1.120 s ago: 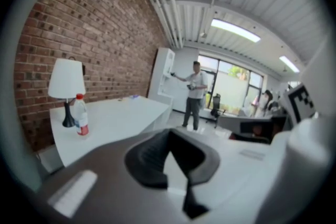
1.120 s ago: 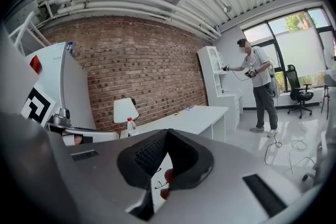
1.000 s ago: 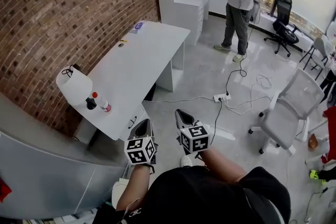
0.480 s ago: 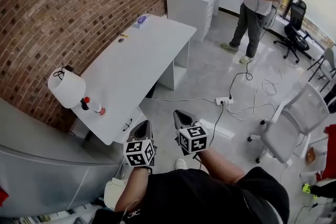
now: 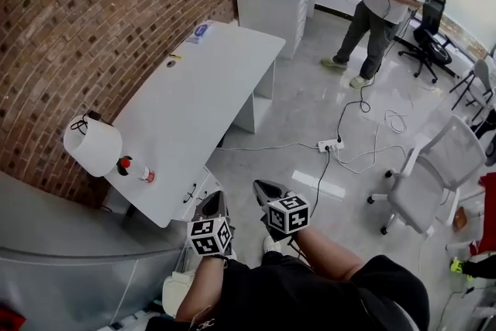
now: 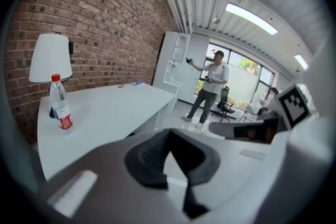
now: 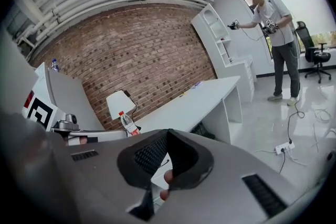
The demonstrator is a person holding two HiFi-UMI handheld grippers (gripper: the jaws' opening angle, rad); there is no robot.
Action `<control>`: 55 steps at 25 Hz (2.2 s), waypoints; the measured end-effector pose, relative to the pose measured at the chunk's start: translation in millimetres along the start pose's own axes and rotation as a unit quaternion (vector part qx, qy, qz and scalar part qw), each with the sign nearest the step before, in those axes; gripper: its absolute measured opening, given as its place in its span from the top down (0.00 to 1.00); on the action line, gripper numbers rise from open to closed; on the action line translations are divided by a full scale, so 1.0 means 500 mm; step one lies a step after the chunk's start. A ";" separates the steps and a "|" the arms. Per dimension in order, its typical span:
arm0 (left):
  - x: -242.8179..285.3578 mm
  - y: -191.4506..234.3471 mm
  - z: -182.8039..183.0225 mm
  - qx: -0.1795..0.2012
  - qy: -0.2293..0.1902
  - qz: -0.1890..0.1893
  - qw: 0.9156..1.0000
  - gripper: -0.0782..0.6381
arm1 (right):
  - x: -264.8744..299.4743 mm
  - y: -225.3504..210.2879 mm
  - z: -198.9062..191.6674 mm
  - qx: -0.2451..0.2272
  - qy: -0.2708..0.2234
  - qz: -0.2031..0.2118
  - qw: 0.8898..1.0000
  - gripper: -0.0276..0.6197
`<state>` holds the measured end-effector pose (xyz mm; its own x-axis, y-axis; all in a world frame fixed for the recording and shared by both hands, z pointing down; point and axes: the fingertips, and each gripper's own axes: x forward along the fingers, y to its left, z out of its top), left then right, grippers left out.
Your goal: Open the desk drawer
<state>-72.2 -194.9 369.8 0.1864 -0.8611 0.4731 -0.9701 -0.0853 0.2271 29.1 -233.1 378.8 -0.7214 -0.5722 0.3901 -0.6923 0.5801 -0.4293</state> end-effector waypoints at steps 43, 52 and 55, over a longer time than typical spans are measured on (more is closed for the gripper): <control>0.302 0.458 -0.630 -0.001 0.158 -0.001 0.987 0.89 | 0.742 -0.082 -0.894 0.463 0.148 0.114 0.866 0.97; 0.284 0.501 -0.703 -0.005 0.201 -0.003 0.979 0.89 | 0.884 -0.056 -0.962 0.439 0.164 0.092 0.879 0.82; 0.281 0.503 -0.709 -0.001 0.206 -0.009 0.978 0.89 | 0.906 -0.059 -0.976 0.437 0.174 0.071 0.879 0.82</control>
<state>-235.1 -159.5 795.2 0.2504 -0.5835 0.7725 -0.9659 -0.0970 0.2399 -286.7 -226.3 965.8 -0.8673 -0.2299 0.4415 -0.4240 -0.1234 -0.8972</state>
